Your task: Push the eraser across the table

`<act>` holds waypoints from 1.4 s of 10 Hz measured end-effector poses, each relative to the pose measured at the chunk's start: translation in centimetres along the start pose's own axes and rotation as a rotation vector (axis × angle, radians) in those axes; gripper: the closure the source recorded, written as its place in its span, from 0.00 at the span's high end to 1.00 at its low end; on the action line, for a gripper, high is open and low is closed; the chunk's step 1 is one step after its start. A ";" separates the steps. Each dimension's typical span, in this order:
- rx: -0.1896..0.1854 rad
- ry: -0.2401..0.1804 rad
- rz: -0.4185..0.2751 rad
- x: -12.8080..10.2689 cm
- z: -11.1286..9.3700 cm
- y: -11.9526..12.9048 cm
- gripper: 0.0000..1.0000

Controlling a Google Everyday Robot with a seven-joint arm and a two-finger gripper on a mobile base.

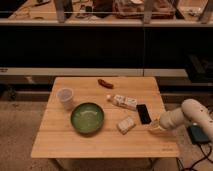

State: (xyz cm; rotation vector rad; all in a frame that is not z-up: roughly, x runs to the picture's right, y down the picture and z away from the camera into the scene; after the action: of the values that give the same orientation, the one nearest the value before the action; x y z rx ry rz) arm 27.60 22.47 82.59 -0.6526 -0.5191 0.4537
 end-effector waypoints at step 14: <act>0.064 -0.001 -0.115 -2.2 2.6 -4.1 0.00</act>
State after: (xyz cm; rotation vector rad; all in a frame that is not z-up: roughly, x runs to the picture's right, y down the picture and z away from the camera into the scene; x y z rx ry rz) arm 25.31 19.53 86.38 -0.5584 -0.5379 0.3605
